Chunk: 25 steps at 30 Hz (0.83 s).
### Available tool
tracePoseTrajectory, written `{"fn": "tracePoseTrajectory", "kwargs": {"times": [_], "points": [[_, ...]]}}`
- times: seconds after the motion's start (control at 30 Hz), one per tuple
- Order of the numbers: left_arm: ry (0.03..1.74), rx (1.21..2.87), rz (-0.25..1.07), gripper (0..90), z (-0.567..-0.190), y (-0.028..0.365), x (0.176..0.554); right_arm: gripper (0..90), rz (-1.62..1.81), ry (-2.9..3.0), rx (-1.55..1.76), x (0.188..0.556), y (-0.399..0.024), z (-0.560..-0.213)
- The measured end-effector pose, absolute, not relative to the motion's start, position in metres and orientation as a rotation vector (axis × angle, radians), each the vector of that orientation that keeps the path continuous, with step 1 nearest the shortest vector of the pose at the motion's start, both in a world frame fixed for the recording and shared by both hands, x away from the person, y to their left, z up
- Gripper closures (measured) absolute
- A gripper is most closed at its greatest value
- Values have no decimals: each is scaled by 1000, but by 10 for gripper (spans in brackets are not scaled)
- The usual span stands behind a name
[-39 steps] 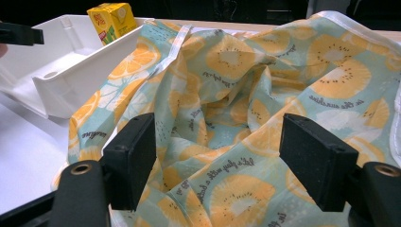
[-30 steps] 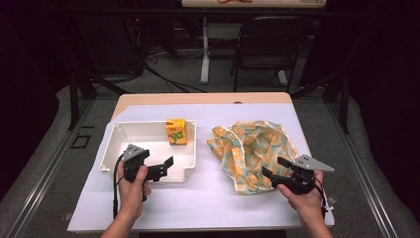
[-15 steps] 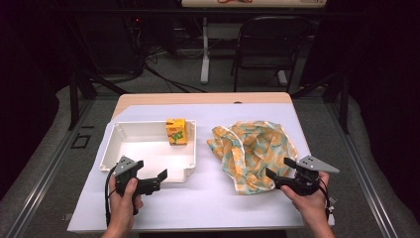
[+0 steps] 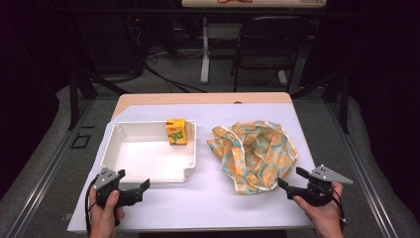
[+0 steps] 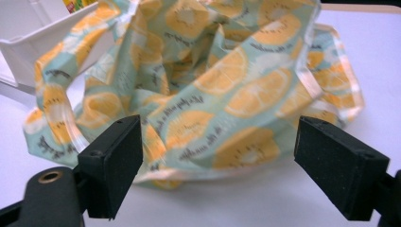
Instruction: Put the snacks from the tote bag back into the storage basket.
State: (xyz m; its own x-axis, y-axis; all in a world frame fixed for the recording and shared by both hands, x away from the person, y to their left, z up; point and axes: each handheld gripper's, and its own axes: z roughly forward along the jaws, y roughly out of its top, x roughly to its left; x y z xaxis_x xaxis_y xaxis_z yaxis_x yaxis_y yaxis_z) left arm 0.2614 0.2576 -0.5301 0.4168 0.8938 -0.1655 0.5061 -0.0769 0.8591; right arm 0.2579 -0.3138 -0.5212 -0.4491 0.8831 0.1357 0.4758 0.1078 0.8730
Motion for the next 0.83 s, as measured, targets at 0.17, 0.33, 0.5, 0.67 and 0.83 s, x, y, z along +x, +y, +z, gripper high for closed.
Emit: {"fn": "tracePoseTrajectory", "kwargs": {"times": [0.17,0.33,0.5,0.67,0.83], "points": [[1233,1694,509,2,-531,269,261,159,1276,1955,1343,254,-326,-525],[1242,1673,516,3,-531,272,264,161,1294,1934,1347,257,-328,-527],[1245,1690,514,3,-534,269,266,160,1280,1952,1335,259,-325,-529],[1243,1701,513,3,-535,268,267,158,1283,1961,1335,259,-325,-530],[1258,1702,508,4,-535,268,268,149,1283,1960,1334,260,-324,-528]]}}
